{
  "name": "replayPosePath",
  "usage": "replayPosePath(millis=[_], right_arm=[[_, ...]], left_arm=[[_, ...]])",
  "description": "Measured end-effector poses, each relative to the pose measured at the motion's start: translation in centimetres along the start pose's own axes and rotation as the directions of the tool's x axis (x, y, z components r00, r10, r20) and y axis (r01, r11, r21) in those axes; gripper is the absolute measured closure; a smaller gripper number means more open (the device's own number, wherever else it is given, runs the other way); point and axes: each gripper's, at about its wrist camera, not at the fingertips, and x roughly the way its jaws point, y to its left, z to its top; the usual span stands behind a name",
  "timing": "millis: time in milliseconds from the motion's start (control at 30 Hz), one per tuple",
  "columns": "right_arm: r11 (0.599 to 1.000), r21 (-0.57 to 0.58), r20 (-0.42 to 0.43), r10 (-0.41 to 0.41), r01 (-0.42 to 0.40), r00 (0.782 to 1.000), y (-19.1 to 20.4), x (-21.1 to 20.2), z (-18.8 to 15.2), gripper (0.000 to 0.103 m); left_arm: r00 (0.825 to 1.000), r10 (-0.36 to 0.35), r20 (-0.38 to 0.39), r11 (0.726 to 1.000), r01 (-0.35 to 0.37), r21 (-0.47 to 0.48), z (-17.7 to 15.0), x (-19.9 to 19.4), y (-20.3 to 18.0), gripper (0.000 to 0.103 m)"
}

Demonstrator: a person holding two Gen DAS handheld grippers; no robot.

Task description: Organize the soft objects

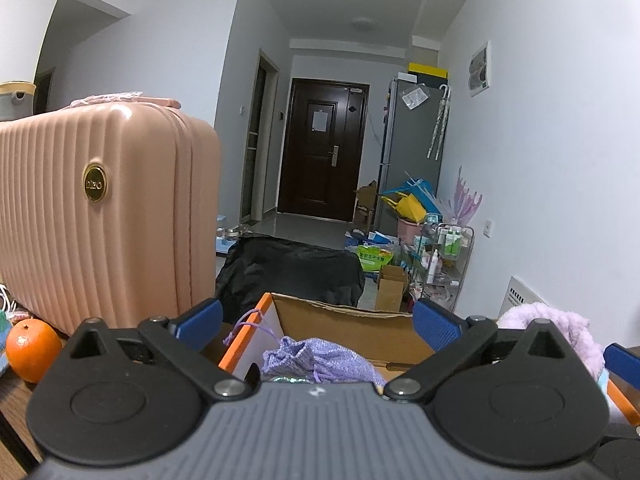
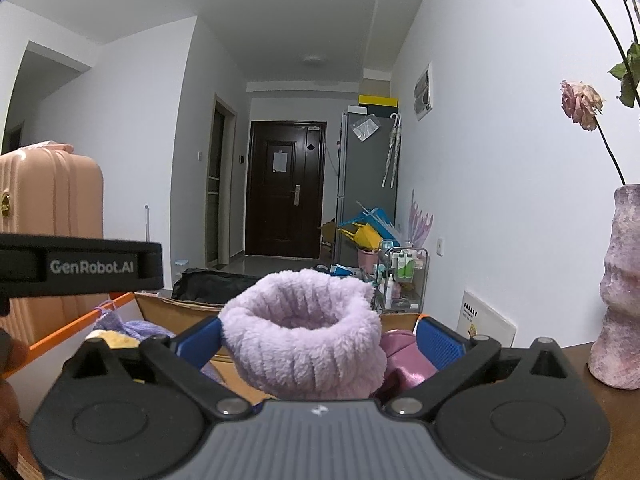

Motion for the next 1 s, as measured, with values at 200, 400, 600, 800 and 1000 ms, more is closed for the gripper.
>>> replayPosePath(millis=[200,400,600,800,1000], right_arm=[[1.0,-0.001,0.007,0.0,0.0,1.0,0.1,-0.5,0.1,0.0],[1.0,0.01,0.015,0.006,-0.006,1.0,-0.4,-1.5,0.1,0.0],[1.0,0.018,0.019,0.005,-0.005,1.0,-0.9,-2.7,0.0,0.0],[1.0,0.031,0.027,0.003,-0.004,1.0,-1.5,-5.1,-0.5,0.0],[1.0,0.03,0.028,-0.002,0.001,1.0,-1.9,-7.6,-1.2,0.0]], left_arm=[[1.0,-0.001,0.006,1.0,0.001,0.016,-0.1,-0.9,0.6,0.0],[1.0,0.003,-0.009,1.0,-0.003,0.015,-0.4,-1.4,1.4,0.0],[1.0,0.002,-0.009,0.999,-0.002,0.032,-0.7,-2.5,1.9,0.0],[1.0,-0.007,-0.02,0.999,0.008,0.042,-1.2,-3.9,2.2,0.0],[1.0,-0.02,-0.021,0.998,0.021,0.061,-1.9,-6.2,2.6,0.0]])
